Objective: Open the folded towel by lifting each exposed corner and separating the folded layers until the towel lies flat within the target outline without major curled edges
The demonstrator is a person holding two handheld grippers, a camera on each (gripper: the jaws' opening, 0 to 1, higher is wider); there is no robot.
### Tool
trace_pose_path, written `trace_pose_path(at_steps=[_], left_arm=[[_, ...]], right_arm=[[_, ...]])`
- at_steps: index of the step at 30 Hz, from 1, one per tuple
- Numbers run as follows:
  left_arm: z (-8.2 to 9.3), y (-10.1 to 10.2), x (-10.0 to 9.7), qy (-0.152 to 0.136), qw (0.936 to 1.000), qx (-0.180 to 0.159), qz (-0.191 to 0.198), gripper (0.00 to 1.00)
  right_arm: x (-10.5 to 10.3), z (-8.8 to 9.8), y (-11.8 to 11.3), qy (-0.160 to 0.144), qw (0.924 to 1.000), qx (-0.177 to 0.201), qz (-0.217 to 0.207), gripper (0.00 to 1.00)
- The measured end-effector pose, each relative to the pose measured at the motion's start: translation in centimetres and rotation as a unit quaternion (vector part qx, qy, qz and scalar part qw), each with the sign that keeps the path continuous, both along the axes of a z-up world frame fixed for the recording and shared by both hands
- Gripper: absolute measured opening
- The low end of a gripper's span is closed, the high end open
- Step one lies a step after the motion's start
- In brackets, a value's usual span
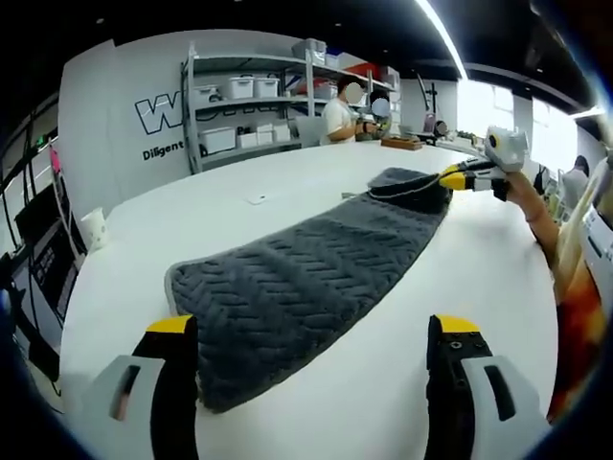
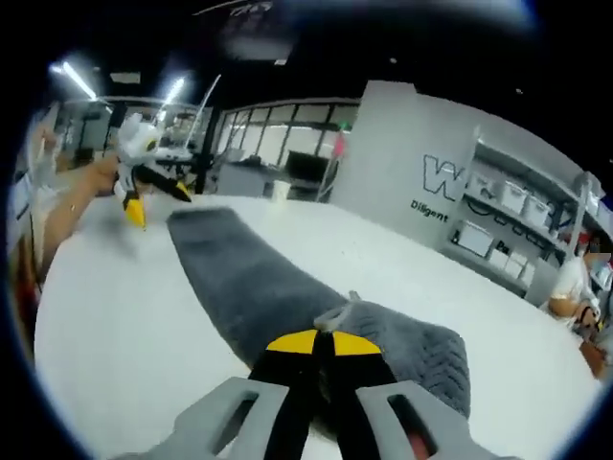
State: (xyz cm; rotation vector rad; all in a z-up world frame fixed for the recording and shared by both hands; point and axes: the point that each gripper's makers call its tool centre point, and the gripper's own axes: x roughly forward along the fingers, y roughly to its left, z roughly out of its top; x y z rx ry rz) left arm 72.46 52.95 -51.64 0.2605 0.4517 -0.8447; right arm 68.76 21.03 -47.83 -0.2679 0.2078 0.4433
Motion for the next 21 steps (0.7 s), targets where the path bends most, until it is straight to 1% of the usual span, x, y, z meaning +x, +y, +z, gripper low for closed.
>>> trace_pose_path(at_steps=[1,3,6,7,10,16,19,21], left_arm=[[0.0,-0.1,0.0,0.000,1.0000,-0.001,-0.002,0.99],[0.0,-0.2,-0.1,0.000,1.0000,0.000,-0.004,0.99],[-0.1,-0.1,0.0,0.001,1.0000,0.002,-0.003,0.99],[-0.2,0.0,0.0,0.002,1.0000,0.002,-0.002,0.99],[-0.3,0.0,0.0,0.004,1.0000,0.004,0.000,0.99],[-0.3,0.0,0.0,0.004,1.0000,0.003,0.000,0.99],[-0.4,0.0,0.0,0.006,1.0000,0.003,0.001,0.99],[-0.4,0.0,0.0,0.007,1.0000,0.005,0.002,0.99]], right_arm=[[0.1,0.5,-0.6,-0.006,0.9999,0.009,-0.009,0.00],[0.1,1.1,-1.7,-0.012,0.9996,0.013,-0.023,0.00],[0.0,1.9,-2.7,-0.022,0.9989,0.021,-0.035,0.00],[0.0,2.5,-3.4,-0.029,0.9982,0.027,-0.046,0.00],[0.1,3.4,-4.8,-0.042,0.9963,0.032,-0.068,0.00],[0.0,4.5,-7.2,-0.058,0.9925,0.035,-0.102,0.00],[-0.1,5.0,-8.0,-0.064,0.9908,0.039,-0.112,0.00],[-0.1,5.6,-8.9,-0.073,0.9886,0.042,-0.125,0.00]])
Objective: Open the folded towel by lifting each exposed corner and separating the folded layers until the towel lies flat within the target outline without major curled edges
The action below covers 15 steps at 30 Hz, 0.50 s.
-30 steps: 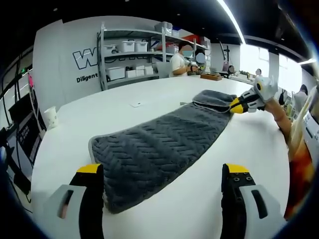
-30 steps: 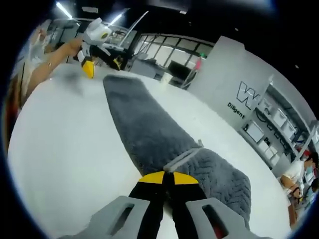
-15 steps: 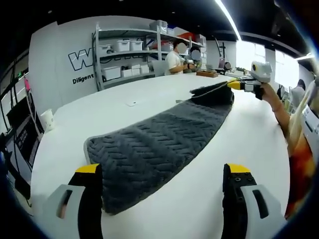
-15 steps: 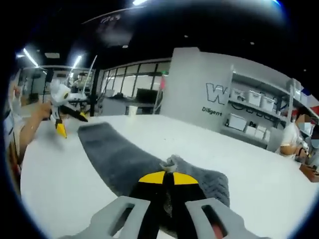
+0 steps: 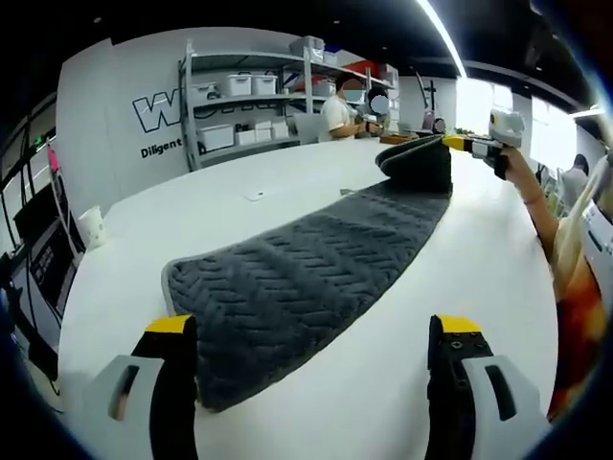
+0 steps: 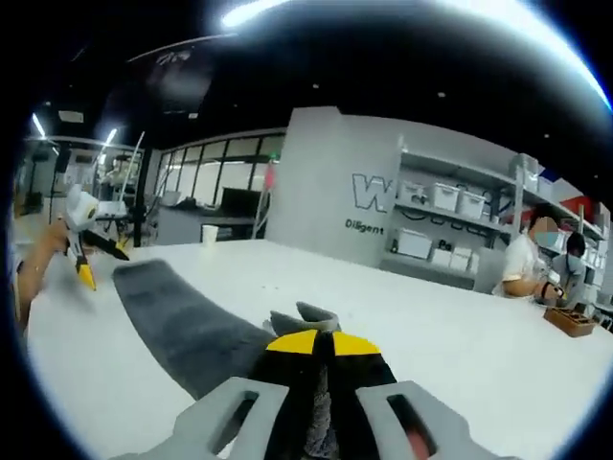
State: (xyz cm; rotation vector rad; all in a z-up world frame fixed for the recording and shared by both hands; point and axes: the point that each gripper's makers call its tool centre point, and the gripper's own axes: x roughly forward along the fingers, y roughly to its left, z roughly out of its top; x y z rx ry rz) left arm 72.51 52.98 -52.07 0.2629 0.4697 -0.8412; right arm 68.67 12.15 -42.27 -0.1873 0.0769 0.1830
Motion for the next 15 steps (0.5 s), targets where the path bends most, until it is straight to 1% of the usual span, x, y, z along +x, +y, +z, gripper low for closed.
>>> trace_pose_path(at_steps=[3,10,15], left_arm=[[0.0,0.0,0.0,0.000,1.0000,0.000,0.000,0.99],[-0.1,0.0,0.0,0.002,1.0000,0.002,0.001,0.99],[-0.1,0.0,0.0,0.002,1.0000,0.001,0.001,0.99]], right_arm=[[-0.1,0.9,-1.2,-0.012,0.9998,0.002,-0.018,0.00],[-0.4,2.2,-3.3,-0.030,0.9985,0.001,-0.045,0.00],[-0.6,3.2,-4.7,-0.039,0.9973,-0.008,-0.062,0.00]])
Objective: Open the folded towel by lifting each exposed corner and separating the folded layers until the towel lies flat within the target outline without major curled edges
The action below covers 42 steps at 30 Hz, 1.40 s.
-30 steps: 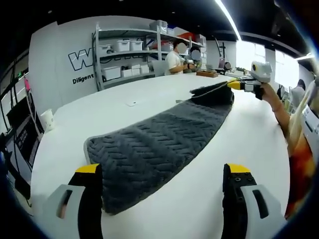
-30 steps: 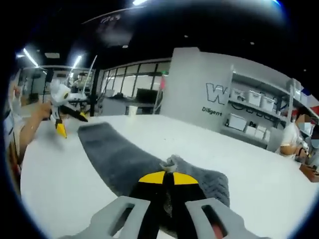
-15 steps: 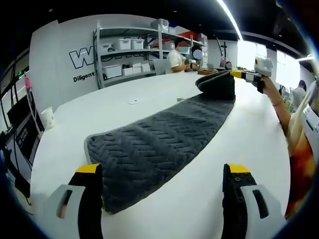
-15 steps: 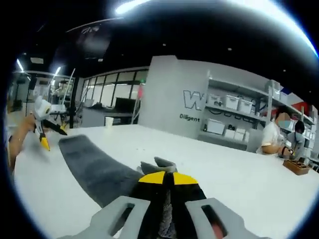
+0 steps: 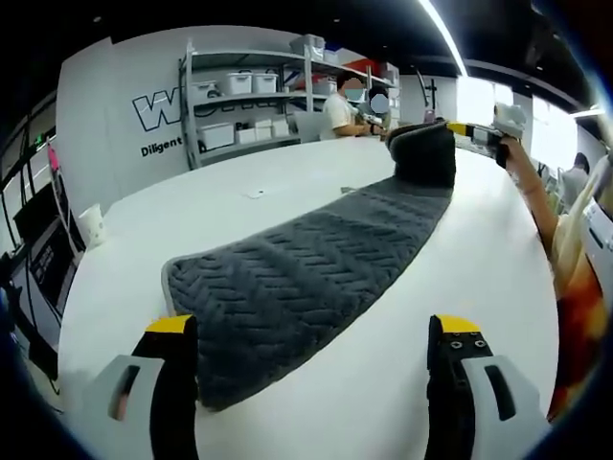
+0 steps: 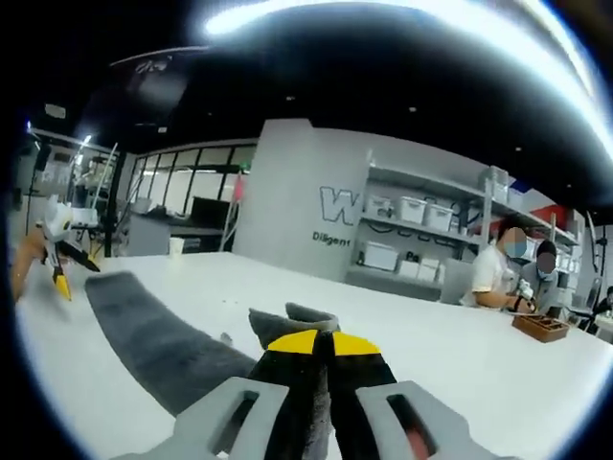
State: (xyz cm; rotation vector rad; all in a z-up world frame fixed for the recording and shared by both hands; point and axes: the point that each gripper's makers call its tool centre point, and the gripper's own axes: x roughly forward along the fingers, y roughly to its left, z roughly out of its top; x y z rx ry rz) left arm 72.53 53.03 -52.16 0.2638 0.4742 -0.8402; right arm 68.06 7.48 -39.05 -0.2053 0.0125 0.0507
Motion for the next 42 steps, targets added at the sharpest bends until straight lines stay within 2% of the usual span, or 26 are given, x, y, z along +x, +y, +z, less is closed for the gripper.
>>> trace_pose_path(at_steps=[8,14,30,38,40,42], left_arm=[[-0.1,0.1,0.1,0.002,1.0000,0.001,0.001,0.98],[-0.3,0.0,0.1,0.004,1.0000,0.003,0.002,0.98],[-0.5,0.1,0.2,0.006,1.0000,0.006,0.005,0.98],[-0.7,0.0,0.1,0.008,0.9999,0.010,0.001,0.98],[-0.7,-0.1,0.1,0.008,0.9999,0.009,0.001,0.98],[-0.7,0.0,0.1,0.008,0.9999,0.010,0.001,0.98]], right_arm=[[-0.6,1.6,-2.9,-0.015,0.9990,-0.018,-0.039,0.00],[-1.0,1.5,-4.7,-0.016,0.9975,-0.023,-0.065,0.00],[-1.4,-1.5,-10.7,0.007,0.9912,0.006,-0.132,0.00],[-1.3,-4.5,-13.9,0.038,0.9874,0.039,-0.149,0.00],[-1.3,-5.4,-15.0,0.049,0.9852,0.039,-0.159,0.00],[-1.3,-6.5,-15.9,0.052,0.9838,0.055,-0.162,0.00]])
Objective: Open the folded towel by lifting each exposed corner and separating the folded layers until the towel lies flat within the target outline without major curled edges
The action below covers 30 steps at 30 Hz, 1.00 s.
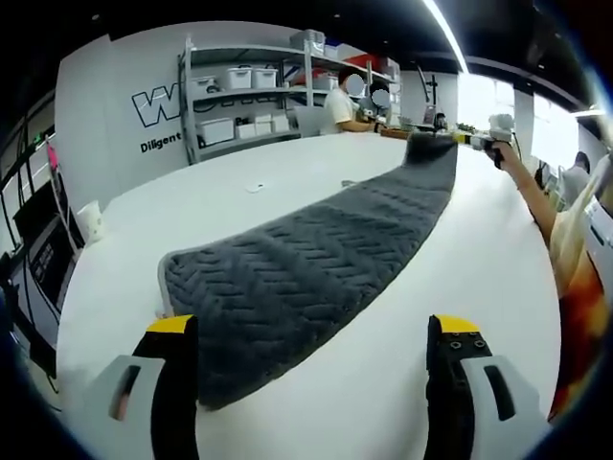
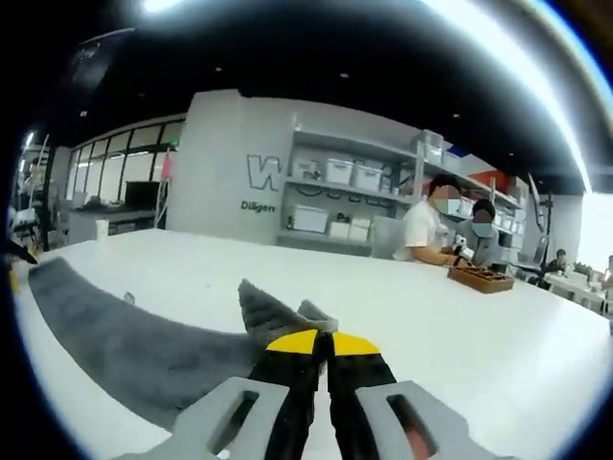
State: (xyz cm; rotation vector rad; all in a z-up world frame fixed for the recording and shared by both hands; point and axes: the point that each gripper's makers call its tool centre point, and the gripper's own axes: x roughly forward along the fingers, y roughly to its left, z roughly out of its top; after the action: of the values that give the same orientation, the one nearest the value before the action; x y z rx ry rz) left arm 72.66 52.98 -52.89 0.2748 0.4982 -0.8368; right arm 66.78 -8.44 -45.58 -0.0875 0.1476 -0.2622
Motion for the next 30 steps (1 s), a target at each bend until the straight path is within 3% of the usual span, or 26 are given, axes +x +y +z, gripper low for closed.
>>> trace_pose_path(at_steps=[8,19,30], left_arm=[[0.0,0.1,0.1,-0.001,1.0000,0.001,0.002,0.98],[-0.2,-0.1,0.1,0.001,1.0000,0.004,0.000,0.98],[-0.5,-0.2,0.0,0.005,0.9999,0.009,-0.002,0.98]], right_arm=[[-0.9,-3.6,-1.9,0.042,0.9983,0.029,-0.026,0.00],[-1.6,-7.8,-2.4,0.113,0.9921,0.040,-0.038,0.00],[-1.9,-9.5,-3.5,0.148,0.9870,0.044,-0.044,0.01]])
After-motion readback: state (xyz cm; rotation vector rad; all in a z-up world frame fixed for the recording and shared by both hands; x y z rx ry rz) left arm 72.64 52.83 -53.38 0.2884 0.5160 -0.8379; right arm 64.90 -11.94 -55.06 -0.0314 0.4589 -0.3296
